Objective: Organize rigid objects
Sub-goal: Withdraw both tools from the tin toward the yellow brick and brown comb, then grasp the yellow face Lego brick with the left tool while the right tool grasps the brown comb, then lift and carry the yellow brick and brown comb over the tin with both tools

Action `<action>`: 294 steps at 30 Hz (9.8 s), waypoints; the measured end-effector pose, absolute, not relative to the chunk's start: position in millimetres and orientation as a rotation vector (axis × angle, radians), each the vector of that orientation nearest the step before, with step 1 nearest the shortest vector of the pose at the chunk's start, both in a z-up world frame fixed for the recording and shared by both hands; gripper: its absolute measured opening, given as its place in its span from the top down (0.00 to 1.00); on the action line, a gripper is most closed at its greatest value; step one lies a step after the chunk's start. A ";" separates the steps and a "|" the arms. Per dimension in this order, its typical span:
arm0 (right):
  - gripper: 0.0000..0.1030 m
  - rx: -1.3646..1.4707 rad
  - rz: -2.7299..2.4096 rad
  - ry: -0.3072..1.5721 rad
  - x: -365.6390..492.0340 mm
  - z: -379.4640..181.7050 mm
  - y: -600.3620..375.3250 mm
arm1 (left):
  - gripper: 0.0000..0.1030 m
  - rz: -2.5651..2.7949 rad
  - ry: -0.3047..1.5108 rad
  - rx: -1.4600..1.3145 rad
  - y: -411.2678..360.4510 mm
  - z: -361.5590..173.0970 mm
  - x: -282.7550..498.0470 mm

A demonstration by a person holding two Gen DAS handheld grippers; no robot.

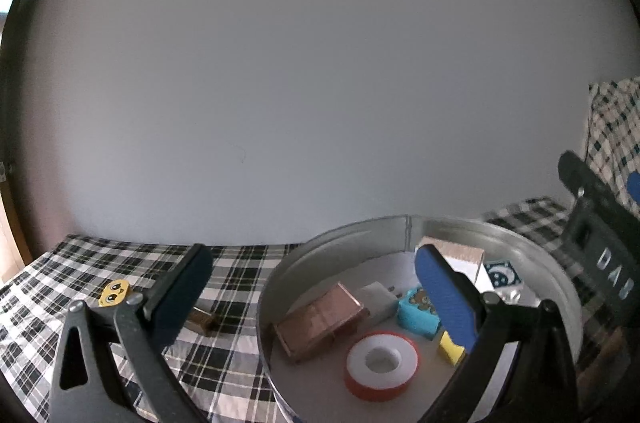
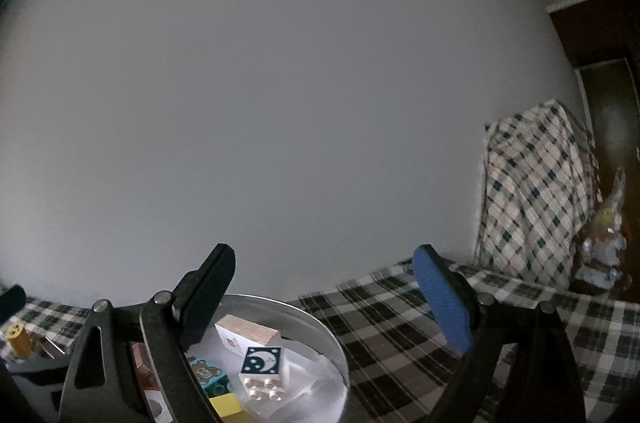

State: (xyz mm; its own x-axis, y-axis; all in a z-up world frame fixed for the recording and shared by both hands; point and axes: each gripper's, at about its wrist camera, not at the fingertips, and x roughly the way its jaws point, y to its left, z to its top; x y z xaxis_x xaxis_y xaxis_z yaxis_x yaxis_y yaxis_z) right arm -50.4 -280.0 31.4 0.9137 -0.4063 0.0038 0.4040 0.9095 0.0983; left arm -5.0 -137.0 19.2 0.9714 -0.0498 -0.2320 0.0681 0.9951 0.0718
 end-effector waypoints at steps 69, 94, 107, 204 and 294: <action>0.10 0.118 -0.230 0.022 -80.4 29.1 -150.6 | 0.01 0.050 0.294 0.022 -0.1 15.2 -31.7; 0.10 0.112 -0.068 0.188 -25.2 19.0 -79.6 | 0.01 0.275 0.407 -0.067 113.0 5.3 0.7; 0.10 -0.015 0.100 0.321 28.8 12.2 -30.4 | 0.01 0.354 0.546 -0.147 156.2 -7.7 32.7; 0.73 0.057 0.298 0.462 82.4 5.4 -22.8 | 0.59 0.264 0.617 -0.141 132.9 -3.8 59.7; 0.73 0.041 0.150 0.374 -41.0 9.5 -78.7 | 0.59 0.179 0.503 -0.066 59.4 10.4 -17.0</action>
State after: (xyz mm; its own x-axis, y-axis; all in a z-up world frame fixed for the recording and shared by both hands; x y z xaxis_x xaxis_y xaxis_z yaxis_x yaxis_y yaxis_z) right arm -41.0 -78.7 9.5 0.9200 0.1535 -0.3606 -0.1383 0.9881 0.0678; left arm -17.1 59.4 10.4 0.8607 0.1547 -0.4851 -0.1871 0.9822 -0.0188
